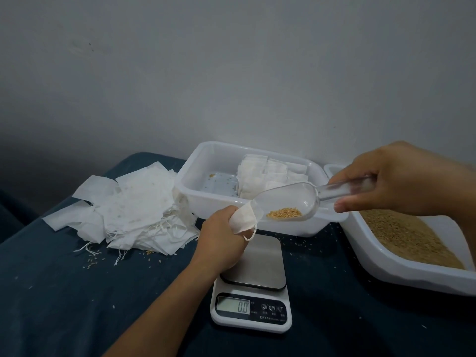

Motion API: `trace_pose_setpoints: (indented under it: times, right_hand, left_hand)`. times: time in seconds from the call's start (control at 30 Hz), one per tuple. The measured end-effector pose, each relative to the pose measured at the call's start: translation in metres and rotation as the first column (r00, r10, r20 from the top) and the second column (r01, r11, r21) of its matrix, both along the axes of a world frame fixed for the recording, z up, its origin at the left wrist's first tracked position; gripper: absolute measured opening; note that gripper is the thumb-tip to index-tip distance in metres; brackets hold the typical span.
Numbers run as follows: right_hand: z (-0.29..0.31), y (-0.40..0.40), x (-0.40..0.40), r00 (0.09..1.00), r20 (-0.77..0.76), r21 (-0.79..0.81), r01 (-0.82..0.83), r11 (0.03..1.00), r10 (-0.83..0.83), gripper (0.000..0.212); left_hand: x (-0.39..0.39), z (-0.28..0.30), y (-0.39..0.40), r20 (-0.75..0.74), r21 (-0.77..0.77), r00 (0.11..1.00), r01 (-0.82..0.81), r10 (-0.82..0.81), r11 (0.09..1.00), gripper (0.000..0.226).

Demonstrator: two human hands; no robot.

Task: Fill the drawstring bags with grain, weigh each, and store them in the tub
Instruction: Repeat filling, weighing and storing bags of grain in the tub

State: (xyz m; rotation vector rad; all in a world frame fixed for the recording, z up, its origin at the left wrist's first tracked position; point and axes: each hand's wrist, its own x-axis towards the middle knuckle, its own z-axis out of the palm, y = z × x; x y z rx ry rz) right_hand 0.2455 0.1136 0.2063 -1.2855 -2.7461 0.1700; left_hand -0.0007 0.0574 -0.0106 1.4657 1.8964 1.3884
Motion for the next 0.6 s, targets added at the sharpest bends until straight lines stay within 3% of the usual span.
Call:
trace_pose_setpoints:
  times: [0.6]
  right_hand:
    - [-0.004, 0.0035, 0.0035, 0.999, -0.012, 0.023, -0.037, 0.999, 0.038, 0.043]
  left_hand:
    - [0.0007, -0.0025, 0.0012, 0.089, -0.01, 0.996, -0.009, 0.01, 1.0, 0.016]
